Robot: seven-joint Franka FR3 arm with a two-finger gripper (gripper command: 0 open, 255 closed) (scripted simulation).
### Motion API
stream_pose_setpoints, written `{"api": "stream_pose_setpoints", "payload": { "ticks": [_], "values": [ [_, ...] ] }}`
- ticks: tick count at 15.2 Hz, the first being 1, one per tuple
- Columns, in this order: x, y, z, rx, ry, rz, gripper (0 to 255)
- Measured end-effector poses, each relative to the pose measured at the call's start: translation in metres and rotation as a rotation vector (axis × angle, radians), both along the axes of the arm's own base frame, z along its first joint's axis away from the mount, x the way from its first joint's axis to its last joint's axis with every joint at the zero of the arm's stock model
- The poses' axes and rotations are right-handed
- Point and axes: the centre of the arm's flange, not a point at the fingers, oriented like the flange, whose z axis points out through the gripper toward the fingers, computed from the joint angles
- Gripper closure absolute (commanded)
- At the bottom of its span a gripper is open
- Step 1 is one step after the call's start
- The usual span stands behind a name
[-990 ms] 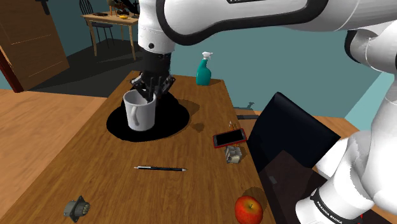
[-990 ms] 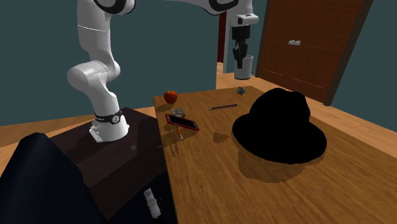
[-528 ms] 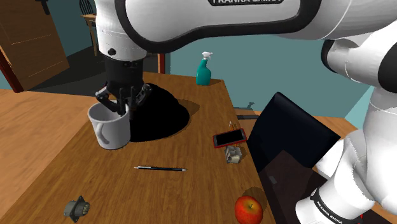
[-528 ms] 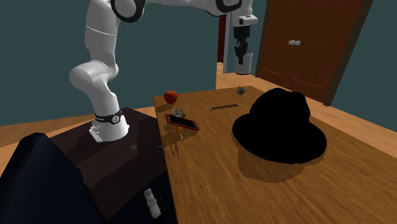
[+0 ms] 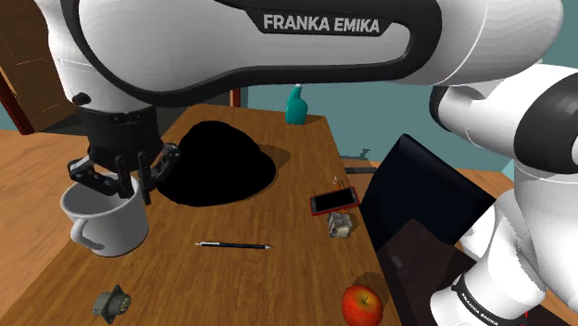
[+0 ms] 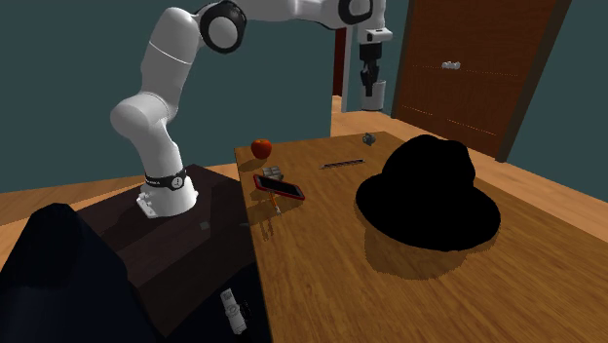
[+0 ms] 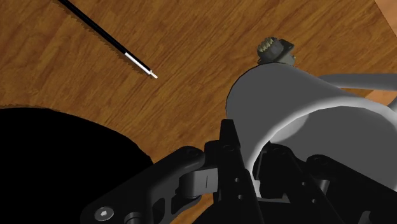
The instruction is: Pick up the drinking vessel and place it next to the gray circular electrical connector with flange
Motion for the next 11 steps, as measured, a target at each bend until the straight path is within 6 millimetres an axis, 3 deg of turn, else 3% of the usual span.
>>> {"api": "stream_pose_setpoints", "payload": {
  "ticks": [11],
  "values": [
    [-0.002,0.003,-0.057,0.000,0.000,-0.001,255]
  ]
}}
